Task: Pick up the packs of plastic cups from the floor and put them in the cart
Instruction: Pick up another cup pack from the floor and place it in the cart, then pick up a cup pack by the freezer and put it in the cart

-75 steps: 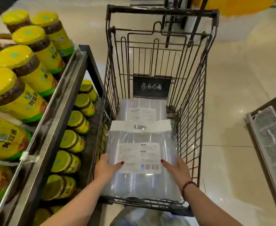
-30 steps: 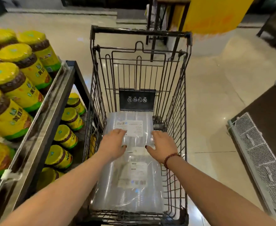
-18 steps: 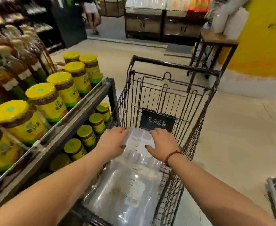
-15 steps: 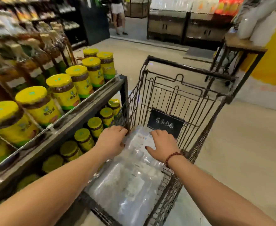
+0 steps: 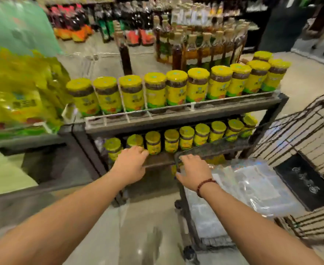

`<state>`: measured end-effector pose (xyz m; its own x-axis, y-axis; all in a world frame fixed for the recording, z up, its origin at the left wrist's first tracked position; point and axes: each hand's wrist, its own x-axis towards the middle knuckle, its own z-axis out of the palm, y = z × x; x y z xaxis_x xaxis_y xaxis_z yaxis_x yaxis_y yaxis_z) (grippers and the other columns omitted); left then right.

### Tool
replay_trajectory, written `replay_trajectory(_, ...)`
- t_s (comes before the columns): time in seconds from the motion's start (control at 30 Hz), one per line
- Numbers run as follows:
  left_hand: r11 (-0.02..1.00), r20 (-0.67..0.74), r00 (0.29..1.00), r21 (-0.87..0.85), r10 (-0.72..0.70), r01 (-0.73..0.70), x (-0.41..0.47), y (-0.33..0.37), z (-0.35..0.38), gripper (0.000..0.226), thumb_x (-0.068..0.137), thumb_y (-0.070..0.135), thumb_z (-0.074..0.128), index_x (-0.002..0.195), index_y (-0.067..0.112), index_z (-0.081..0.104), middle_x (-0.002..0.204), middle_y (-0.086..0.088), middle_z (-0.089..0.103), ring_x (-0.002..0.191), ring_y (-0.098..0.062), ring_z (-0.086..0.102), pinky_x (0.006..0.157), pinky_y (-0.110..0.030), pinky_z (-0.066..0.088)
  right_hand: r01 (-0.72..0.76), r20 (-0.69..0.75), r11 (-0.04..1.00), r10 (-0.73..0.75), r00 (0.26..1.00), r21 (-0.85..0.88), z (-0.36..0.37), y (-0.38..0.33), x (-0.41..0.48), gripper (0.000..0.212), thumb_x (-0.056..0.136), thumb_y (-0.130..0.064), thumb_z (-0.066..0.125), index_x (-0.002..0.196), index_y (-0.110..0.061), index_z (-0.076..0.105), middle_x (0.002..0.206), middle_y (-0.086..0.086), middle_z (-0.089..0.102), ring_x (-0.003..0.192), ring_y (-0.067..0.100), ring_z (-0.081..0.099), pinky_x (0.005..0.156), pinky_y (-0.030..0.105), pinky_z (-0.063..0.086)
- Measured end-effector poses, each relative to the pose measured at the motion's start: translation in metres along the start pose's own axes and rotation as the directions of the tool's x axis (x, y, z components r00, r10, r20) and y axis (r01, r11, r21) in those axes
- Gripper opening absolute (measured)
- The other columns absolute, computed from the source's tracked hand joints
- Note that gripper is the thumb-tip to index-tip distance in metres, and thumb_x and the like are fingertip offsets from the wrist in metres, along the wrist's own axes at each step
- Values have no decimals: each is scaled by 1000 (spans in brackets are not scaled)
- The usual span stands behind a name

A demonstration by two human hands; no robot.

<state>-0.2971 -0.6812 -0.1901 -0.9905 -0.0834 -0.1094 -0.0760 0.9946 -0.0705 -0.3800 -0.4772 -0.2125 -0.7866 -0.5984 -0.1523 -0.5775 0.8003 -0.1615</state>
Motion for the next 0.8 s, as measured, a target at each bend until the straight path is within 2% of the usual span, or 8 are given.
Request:
replay_trajectory(0.07, 992, 6, 992, -21, -126, 127, -45, -36, 8, 41, 86, 29, 55, 124, 14, 52, 129, -8, 54, 121, -30, 50, 93, -39, 45, 118, 21, 993, -118, 993, -15, 5, -48, 6, 61, 92, -49, 52, 144, -19, 40, 141, 6, 48, 129, 28, 44, 103, 39, 41)
replay_trajectory(0.13, 965, 30, 966, -45, -257, 258, -94, -68, 17, 45, 88, 32, 57, 129, 15, 50, 134, -6, 52, 125, -28, 47, 97, -39, 42, 234, 48, 971, -233, 971, -38, 12, -100, 8, 62, 93, -51, 51, 145, -20, 38, 144, 4, 46, 131, 26, 43, 105, 39, 39)
replay_trajectory(0.27, 868, 61, 870, -59, -489, 492, -205, -128, 39, 45, 91, 33, 56, 132, 18, 47, 137, -5, 49, 126, -27, 45, 100, -37, 39, 453, 91, 888, -447, 890, -72, 32, -215, 1, 56, 93, -48, 52, 141, -21, 43, 142, 2, 48, 128, 26, 45, 101, 37, 40)
replay_trajectory(0.5, 640, 173, 641, -69, -748, 766, -412, -212, 83, 48, 93, 36, 55, 135, 17, 42, 140, -6, 46, 127, -28, 44, 100, -39, 39, 716, 207, 691, -689, 694, -101, 81, -419, -54, 57, 94, -50, 48, 142, -20, 40, 142, 4, 46, 132, 26, 41, 104, 38, 36)
replay_trajectory(0.63, 498, 185, 497, -42, -848, 866, -518, -250, 98, 52, 90, 35, 55, 138, 19, 41, 140, -5, 48, 129, -26, 43, 102, -37, 37, 809, 257, 580, -771, 583, -96, 108, -522, -91, 58, 94, -50, 49, 143, -20, 38, 144, 4, 44, 135, 26, 38, 107, 38, 34)
replay_trajectory(0.8, 291, 217, 291, -32, -932, 956, -620, -275, 114, 52, 90, 36, 56, 137, 19, 42, 141, -3, 47, 129, -24, 42, 102, -36, 37, 912, 305, 399, -861, 407, -93, 137, -626, -125, 60, 94, -51, 48, 143, -19, 37, 143, 3, 46, 132, 25, 40, 104, 37, 35)
